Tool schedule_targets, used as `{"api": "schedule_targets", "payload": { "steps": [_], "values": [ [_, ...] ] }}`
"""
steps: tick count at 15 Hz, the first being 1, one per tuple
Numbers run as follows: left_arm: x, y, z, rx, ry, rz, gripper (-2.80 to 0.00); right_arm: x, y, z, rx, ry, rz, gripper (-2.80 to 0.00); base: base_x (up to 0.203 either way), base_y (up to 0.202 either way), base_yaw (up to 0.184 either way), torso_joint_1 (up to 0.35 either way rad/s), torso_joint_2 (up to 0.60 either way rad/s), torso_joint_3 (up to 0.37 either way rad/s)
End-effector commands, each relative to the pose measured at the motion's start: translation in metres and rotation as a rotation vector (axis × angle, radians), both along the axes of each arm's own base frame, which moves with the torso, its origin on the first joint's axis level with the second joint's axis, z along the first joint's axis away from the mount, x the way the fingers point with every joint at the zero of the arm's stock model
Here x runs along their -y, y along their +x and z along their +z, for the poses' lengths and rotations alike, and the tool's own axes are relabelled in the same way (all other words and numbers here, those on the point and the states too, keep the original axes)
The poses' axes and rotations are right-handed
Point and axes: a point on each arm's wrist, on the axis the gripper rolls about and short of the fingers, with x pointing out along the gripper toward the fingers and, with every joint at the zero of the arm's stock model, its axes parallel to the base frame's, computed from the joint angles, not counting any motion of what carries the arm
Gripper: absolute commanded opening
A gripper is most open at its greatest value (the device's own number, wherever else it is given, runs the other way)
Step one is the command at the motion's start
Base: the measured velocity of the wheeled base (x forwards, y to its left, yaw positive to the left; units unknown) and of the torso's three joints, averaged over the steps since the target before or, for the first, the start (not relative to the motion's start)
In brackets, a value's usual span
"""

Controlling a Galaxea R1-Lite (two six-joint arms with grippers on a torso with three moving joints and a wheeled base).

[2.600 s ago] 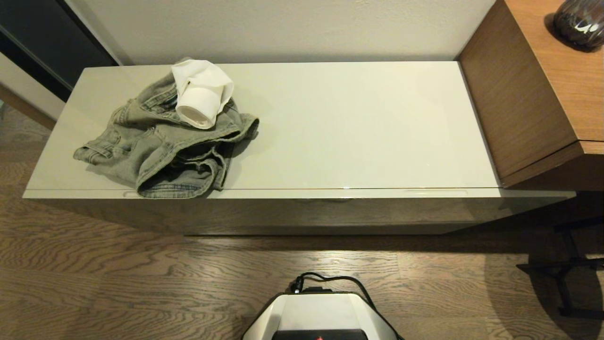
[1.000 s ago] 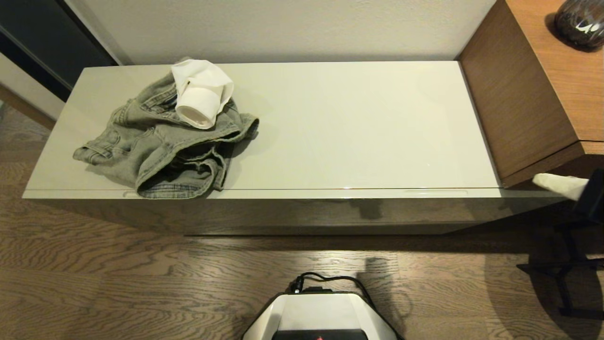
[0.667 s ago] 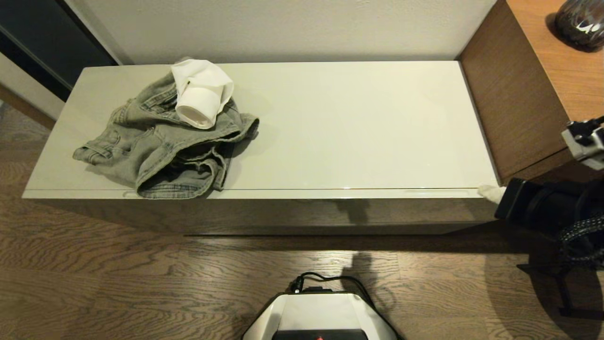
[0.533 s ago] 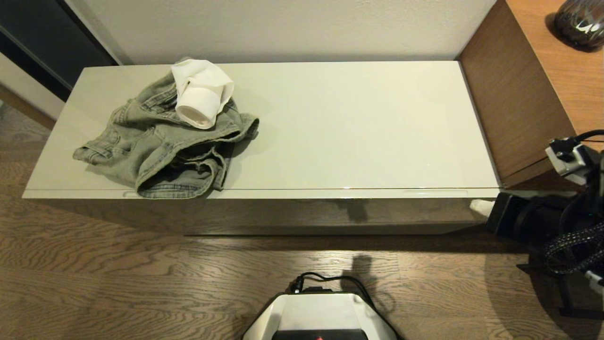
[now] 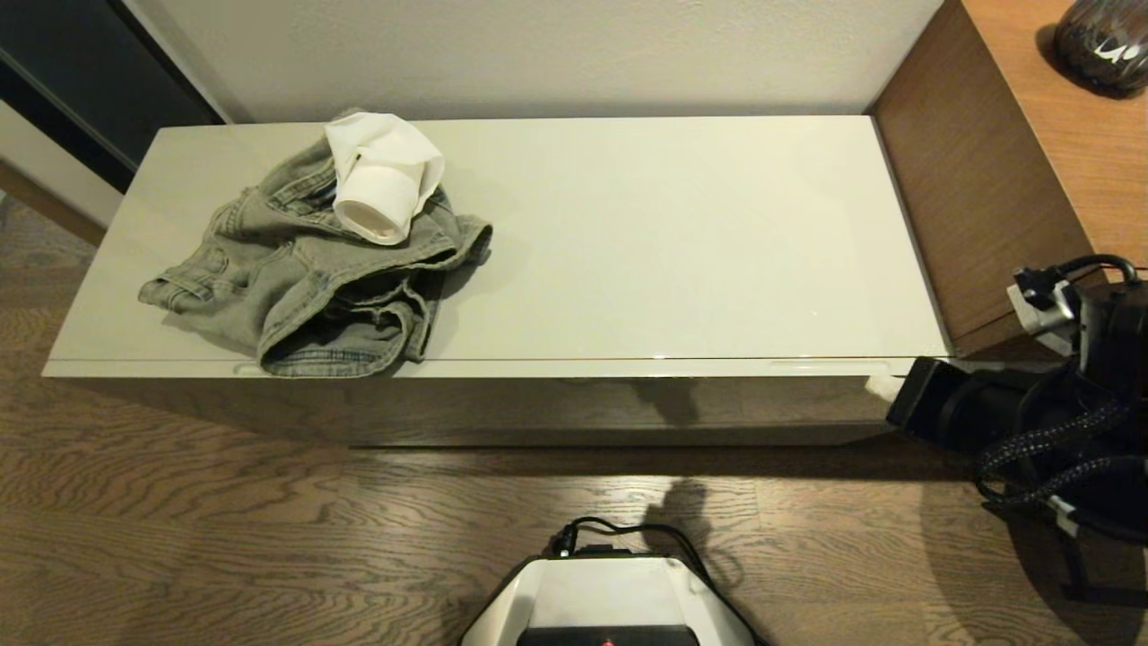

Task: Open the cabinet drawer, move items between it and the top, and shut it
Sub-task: Open the drawer

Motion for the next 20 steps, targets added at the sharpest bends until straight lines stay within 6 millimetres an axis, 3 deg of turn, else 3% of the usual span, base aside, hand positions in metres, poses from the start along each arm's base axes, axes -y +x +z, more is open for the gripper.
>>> {"api": "schedule_targets", "payload": {
  "steps": [1,9,13,20],
  "values": [
    [0.000,0.000,0.000,-0.001,0.000,0.000,-2.80,-0.006,0.015,-0.008,0.001,-0.004,-0.006,-2.80,0.000,0.000,0.000,0.000,0.00,0.000],
    [0.000,0.000,0.000,-0.002,0.000,0.000,-2.80,-0.014,0.047,-0.018,0.009,-0.010,-0.036,-2.80,0.000,0.000,0.000,0.000,0.00,0.000],
    [0.000,0.000,0.000,-0.002,0.000,0.000,-2.80,-0.012,0.048,-0.016,0.026,0.001,-0.046,-2.80,0.000,0.000,0.000,0.000,0.00,0.000],
    [0.000,0.000,0.000,-0.002,0.000,0.000,-2.80,-0.011,0.043,-0.035,-0.048,-0.032,-0.048,-2.80,0.000,0.000,0.000,0.000,0.00,0.000]
  ]
}}
